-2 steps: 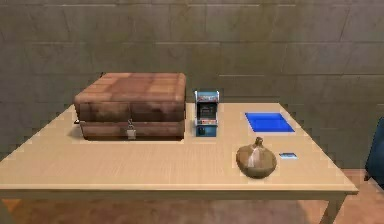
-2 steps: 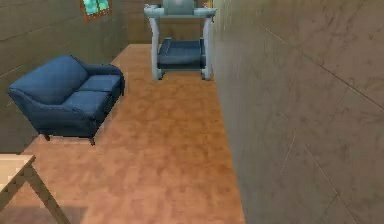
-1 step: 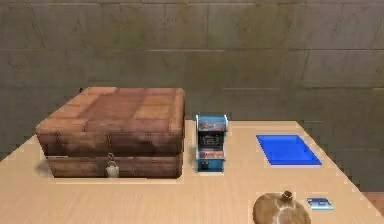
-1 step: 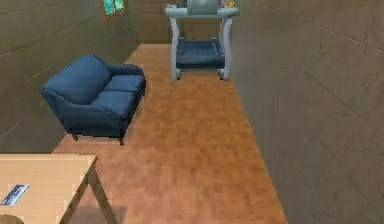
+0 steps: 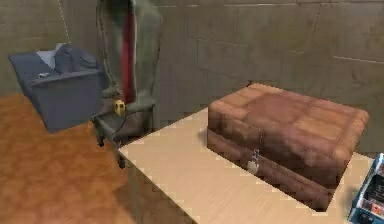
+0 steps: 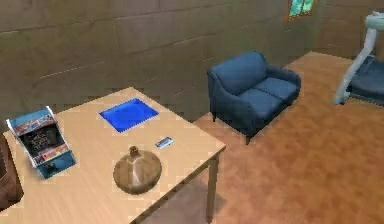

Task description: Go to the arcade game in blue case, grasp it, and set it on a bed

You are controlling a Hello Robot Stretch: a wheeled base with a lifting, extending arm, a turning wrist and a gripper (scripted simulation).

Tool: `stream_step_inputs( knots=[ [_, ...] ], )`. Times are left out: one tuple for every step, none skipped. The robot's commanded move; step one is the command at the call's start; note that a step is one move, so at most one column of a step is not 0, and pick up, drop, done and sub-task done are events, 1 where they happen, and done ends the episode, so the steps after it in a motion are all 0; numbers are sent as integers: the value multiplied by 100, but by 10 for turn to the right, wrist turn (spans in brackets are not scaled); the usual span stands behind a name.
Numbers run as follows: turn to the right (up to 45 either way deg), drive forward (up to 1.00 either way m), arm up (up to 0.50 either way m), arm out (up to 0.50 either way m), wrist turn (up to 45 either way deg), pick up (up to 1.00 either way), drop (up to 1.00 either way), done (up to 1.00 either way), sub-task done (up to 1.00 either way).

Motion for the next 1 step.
stream_step_inputs(
  knots=[
    [-360, 0, 0, 0, 0, 0, 0, 0, 0]
  ],
)
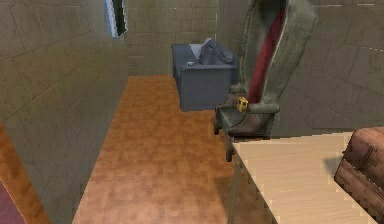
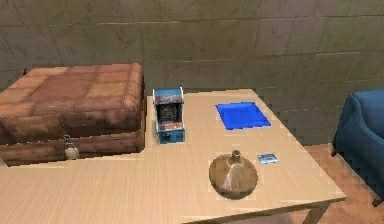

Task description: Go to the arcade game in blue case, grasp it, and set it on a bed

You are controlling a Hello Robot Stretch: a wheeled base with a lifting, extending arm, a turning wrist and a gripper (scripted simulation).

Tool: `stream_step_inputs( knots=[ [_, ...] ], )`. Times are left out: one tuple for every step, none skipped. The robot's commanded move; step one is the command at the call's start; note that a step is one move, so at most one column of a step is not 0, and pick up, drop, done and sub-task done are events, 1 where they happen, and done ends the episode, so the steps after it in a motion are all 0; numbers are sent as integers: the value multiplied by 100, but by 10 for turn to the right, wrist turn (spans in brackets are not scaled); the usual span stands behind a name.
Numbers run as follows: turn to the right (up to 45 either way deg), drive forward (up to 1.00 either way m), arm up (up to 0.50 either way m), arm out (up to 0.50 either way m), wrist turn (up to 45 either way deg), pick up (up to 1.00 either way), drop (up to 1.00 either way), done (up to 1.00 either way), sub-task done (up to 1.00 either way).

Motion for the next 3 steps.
stream_step_inputs(
  knots=[
    [0, 0, 50, 0, 0, 0, 0, 0, 0],
    [0, 0, 38, 0, 0, 0, 0, 0, 0],
    [0, 0, 0, 48, 0, 0, 0, 0, 0]
  ],
)
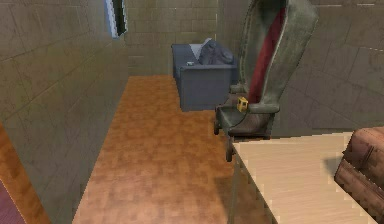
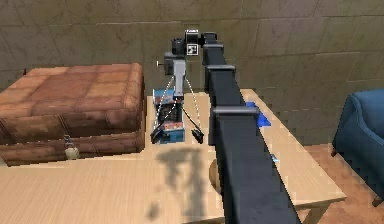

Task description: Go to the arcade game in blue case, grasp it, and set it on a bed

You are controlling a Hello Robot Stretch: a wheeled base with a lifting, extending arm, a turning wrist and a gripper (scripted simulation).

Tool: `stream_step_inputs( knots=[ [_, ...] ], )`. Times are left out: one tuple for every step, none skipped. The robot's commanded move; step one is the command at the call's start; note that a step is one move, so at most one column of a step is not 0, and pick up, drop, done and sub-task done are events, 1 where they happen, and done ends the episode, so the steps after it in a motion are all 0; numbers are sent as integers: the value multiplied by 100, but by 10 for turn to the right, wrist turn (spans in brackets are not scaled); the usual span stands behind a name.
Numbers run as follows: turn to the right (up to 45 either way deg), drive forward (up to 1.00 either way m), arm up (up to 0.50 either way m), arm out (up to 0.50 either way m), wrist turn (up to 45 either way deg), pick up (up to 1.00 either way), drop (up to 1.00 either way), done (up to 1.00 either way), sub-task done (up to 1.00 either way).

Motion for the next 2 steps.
stream_step_inputs(
  knots=[
    [0, 0, 0, 0, 450, 0, 0, 0, 0],
    [0, 0, 0, 0, 450, 0, 0, 0, 0]
  ],
)
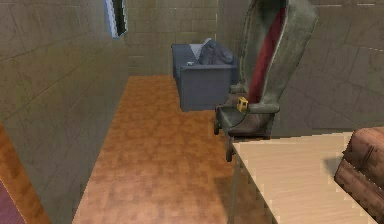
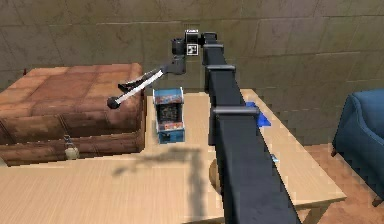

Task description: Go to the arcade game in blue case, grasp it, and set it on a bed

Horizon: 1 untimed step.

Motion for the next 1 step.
stream_step_inputs(
  knots=[
    [0, 0, 0, 0, 450, 0, 0, 0, 0]
  ],
)
